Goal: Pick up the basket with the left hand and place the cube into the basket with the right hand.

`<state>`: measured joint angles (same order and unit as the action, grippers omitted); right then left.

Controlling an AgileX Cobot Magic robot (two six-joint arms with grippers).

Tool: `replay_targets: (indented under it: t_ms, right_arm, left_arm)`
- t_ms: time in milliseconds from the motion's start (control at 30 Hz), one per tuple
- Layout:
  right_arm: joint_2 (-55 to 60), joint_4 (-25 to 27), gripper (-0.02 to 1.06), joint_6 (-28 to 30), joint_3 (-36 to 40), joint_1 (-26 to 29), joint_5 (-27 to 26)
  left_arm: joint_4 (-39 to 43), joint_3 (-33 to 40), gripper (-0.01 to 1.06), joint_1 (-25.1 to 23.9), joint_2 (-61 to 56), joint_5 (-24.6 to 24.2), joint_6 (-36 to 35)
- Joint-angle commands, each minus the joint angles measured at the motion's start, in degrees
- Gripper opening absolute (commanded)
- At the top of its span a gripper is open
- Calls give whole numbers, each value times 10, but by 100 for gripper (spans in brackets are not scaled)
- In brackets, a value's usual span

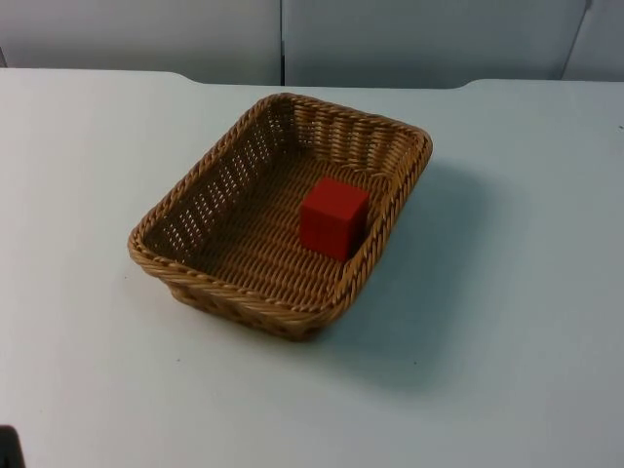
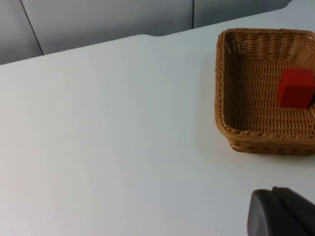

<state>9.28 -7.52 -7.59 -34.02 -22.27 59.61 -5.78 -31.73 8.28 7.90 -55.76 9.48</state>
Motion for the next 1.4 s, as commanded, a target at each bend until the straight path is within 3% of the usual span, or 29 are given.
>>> replay_targets:
  t_ms: [0,100,367,800,900,1033,1367]
  right_arm:
    - [-25,21,0,14,20,-3,5]
    - [-84,31,0,10,44,-3,27]
    - [-93,33,0,11,47,-3,23]
    - [-93,33,0,10,47,0,22]
    - [-93,34,0,10,47,19,22]
    - [-93,33,0,10,47,135,22]
    - [-93,33,0,10,47,255,22]
  left_arm:
    - [-9,6,0,0,-16,0,8]
    - [-9,10,0,0,-47,1,11]
    - [-8,10,0,0,-79,4,12]
    - [-8,22,0,0,-79,-62,-14]
    - [-7,22,0,0,-79,-62,-16]
    - [-7,22,0,0,-79,-62,-16]
    - [-7,22,0,0,-79,-62,-16]
